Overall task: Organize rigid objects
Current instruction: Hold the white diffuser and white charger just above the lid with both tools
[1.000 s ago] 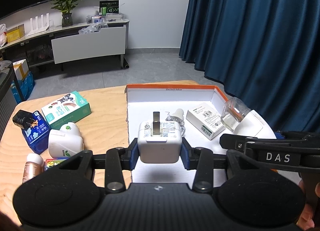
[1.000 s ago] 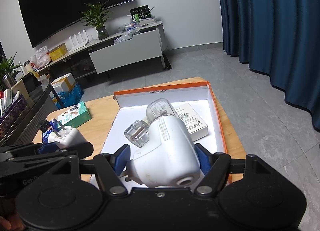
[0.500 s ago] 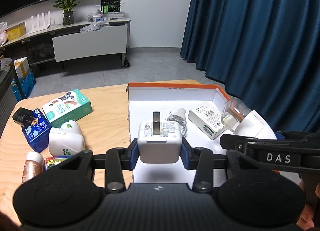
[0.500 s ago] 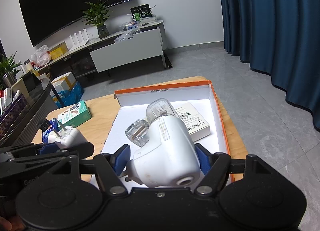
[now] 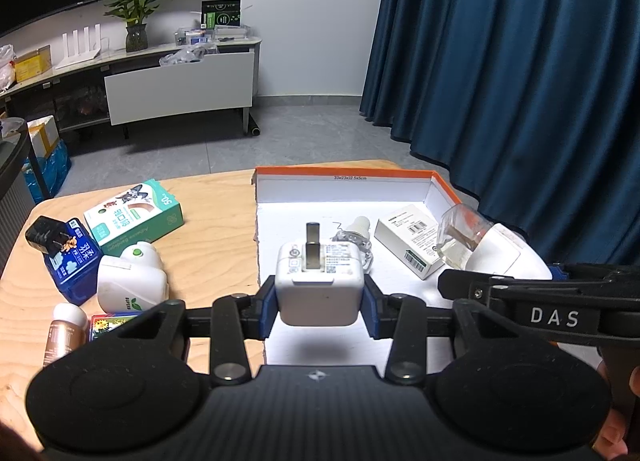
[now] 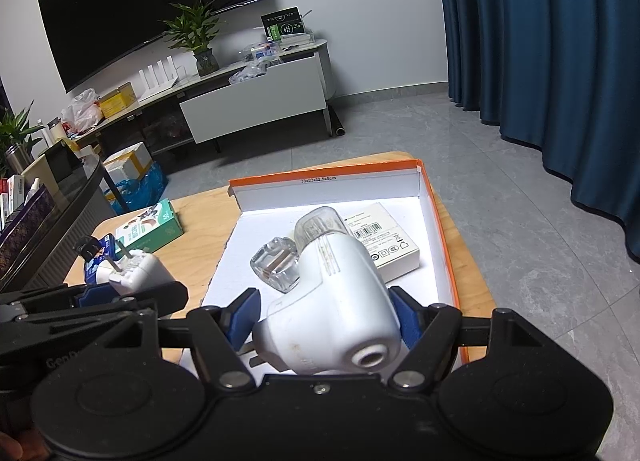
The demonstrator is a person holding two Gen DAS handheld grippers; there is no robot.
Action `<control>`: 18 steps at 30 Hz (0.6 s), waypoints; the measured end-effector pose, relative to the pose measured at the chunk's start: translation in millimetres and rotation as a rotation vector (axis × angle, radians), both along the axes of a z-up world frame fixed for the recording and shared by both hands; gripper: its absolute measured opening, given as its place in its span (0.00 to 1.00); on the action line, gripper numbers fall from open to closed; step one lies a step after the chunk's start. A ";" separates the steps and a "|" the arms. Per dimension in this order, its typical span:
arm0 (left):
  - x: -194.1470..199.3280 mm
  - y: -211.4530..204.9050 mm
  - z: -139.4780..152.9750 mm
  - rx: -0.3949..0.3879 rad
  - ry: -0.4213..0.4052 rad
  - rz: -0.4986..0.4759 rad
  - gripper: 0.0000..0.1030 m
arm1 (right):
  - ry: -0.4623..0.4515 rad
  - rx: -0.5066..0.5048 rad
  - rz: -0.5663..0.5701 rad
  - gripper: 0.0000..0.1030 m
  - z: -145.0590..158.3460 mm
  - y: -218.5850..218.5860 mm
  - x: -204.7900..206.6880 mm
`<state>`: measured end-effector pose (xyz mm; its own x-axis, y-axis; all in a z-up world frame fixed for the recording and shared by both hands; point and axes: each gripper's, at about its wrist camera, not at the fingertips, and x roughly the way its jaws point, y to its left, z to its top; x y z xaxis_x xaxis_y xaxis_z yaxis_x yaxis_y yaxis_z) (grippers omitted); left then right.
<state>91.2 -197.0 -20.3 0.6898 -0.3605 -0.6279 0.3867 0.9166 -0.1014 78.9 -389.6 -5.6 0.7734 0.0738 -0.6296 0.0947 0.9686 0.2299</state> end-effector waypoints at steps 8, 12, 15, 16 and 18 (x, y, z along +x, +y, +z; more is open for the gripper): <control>0.0 0.0 0.5 -0.002 0.001 0.002 0.41 | 0.000 0.001 0.000 0.81 -0.2 0.4 0.1; 0.2 0.3 0.8 -0.004 0.002 0.004 0.41 | 0.000 0.001 -0.001 0.81 -0.5 0.7 0.1; 0.0 0.3 0.9 -0.003 0.001 0.005 0.41 | 0.002 0.003 -0.001 0.81 -0.9 0.9 0.0; 0.1 0.5 0.7 -0.004 0.001 0.005 0.41 | 0.001 0.001 0.000 0.81 -0.4 0.7 0.2; 0.2 0.3 0.7 -0.003 0.001 0.005 0.41 | 0.001 0.001 -0.001 0.81 -0.5 0.7 0.2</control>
